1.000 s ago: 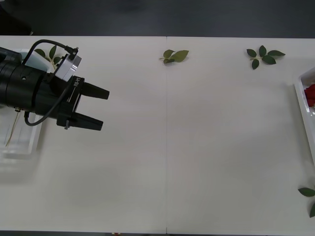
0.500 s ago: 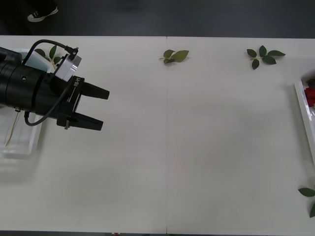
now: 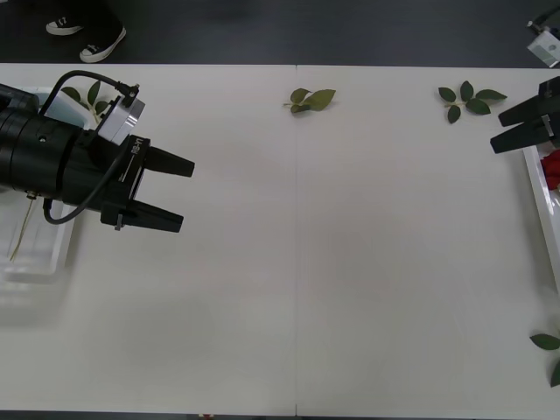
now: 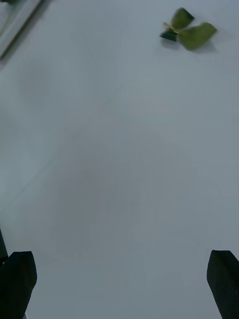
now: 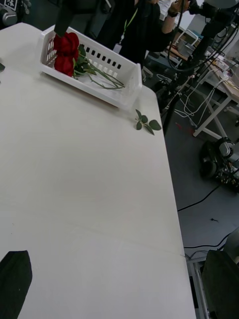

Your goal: Put the red flowers into the right box and the blue flowers into the left box

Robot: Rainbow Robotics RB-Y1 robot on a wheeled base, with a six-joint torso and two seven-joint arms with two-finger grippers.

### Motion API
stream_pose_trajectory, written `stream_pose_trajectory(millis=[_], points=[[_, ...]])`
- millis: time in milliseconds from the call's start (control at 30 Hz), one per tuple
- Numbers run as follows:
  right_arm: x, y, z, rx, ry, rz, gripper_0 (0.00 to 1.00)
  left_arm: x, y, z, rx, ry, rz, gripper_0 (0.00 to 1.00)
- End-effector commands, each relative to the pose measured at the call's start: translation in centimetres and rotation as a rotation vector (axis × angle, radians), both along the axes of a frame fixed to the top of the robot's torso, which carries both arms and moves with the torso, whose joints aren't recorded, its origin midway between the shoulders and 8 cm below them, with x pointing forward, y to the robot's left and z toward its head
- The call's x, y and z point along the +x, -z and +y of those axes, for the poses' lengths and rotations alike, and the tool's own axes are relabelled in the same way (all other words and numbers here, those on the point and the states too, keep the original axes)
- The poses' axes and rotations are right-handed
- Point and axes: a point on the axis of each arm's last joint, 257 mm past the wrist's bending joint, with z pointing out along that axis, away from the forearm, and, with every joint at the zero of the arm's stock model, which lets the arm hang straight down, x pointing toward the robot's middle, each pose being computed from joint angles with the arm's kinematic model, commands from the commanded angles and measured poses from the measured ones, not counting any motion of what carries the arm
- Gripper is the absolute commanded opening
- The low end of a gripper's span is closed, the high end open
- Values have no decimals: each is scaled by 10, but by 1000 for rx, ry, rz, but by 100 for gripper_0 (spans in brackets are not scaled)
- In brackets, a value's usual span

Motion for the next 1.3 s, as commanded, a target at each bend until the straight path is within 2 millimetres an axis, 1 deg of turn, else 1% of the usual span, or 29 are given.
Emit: stream_pose_trajectory(millis=[33,67,133,167,233,267,300,367,400,433,567,867,967,1167,1300], points=[[-13,-33,63,28,-225,-134,100,1,-13,-2,4,-2,4,100],[-19,-37,82,37,-270,-150,100,1,-13,-2,4,-2,4,100],[-25,-40,99,41,-308,-172,100,1,-13,-2,4,-2,4,100],[-28,-43,113,44,-334,-196,100,1,-13,-2,4,-2,4,100],[-34,-46,134,50,-374,-229,100,1,-13,-2,4,-2,4,100],[-40,-45,151,58,-403,-246,100,1,-13,-2,4,-2,4,100],[-45,-44,161,61,-420,-253,100,1,-13,-2,4,-2,4,100],[-53,-37,178,65,-447,-263,100,1,-13,-2,4,-2,4,100],[-56,-36,183,70,-454,-265,100,1,-13,-2,4,-2,4,100],[-62,-31,191,73,-470,-264,100,1,-13,-2,4,-2,4,100],[-76,-23,210,85,-519,-264,100,1,-13,-2,4,-2,4,100],[-84,-21,225,108,-558,-266,100,1,-13,-2,4,-2,4,100],[-85,-21,226,113,-563,-263,100,1,-13,-2,4,-2,4,100],[-81,-16,226,133,-531,-226,100,1,-13,-2,4,-2,4,100],[-81,-16,226,140,-527,-222,100,1,-13,-2,4,-2,4,100]])
